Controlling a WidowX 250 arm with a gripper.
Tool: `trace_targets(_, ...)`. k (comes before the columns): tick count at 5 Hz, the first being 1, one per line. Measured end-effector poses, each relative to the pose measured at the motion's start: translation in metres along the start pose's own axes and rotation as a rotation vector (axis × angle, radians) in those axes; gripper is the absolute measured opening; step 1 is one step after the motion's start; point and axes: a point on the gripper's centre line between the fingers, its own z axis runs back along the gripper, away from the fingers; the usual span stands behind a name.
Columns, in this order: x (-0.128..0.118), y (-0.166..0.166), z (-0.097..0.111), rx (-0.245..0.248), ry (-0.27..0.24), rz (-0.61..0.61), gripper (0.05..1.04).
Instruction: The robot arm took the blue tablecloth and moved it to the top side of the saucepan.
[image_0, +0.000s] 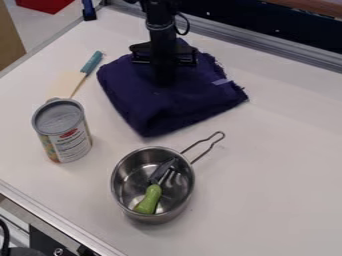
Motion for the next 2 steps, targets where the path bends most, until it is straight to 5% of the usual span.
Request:
trace_targets(1, 0.0119, -0.0112, -0.0013, -0.014, -0.023, 0.223, 0.052)
trace_targets(2, 0.0096, -0.0203, -0.0039, -0.011, -0.032, 0.295, 0.052)
